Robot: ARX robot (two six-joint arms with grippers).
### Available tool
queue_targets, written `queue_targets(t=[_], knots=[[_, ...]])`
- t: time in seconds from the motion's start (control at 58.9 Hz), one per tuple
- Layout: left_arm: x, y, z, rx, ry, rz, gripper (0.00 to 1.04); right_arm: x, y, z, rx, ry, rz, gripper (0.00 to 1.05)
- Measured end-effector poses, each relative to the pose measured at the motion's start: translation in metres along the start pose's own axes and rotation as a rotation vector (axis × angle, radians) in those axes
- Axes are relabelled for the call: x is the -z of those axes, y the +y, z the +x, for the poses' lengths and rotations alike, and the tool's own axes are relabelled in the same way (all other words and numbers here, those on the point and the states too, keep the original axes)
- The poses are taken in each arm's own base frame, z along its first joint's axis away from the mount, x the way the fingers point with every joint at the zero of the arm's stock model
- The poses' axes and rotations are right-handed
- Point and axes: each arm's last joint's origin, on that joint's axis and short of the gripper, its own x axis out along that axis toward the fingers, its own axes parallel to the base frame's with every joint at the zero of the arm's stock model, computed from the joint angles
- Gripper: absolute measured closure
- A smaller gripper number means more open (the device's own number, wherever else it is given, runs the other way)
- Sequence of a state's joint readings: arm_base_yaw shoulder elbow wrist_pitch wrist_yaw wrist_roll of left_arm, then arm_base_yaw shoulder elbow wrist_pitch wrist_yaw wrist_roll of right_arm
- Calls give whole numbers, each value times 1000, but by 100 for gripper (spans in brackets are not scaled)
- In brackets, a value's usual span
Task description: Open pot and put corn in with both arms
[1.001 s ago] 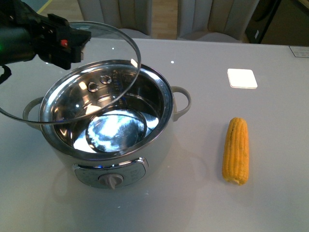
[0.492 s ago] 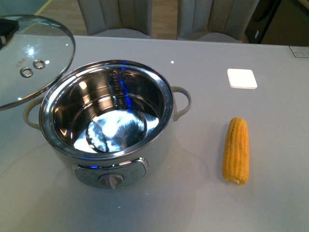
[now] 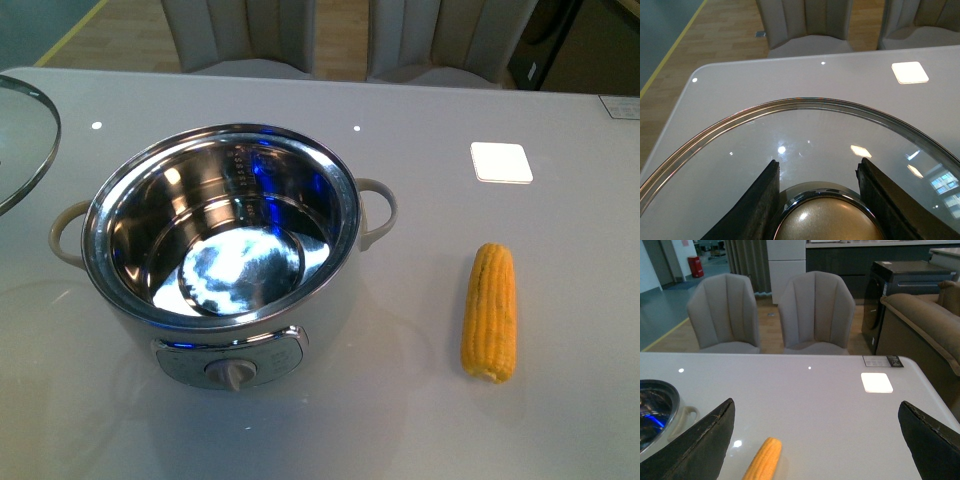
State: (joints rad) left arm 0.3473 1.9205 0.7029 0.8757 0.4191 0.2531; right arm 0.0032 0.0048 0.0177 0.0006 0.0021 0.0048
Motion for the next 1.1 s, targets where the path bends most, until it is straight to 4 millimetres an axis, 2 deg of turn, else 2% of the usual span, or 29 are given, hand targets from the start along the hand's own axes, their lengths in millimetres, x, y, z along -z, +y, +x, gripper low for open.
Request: queue_targets(t=[0.475,0.594,0.798,1.103], knots=[[40,28,9,-96,41,-36,63,0,0,0,0,0,0,9],[57,33,15,-110,55,-47,63,0,0,0,0,0,-1,9],[80,36,21,-113,73,-61,63,0,0,0,0,0,-1,9],[102,40,36,-72,72,-76,63,0,0,0,0,0,-1,9]])
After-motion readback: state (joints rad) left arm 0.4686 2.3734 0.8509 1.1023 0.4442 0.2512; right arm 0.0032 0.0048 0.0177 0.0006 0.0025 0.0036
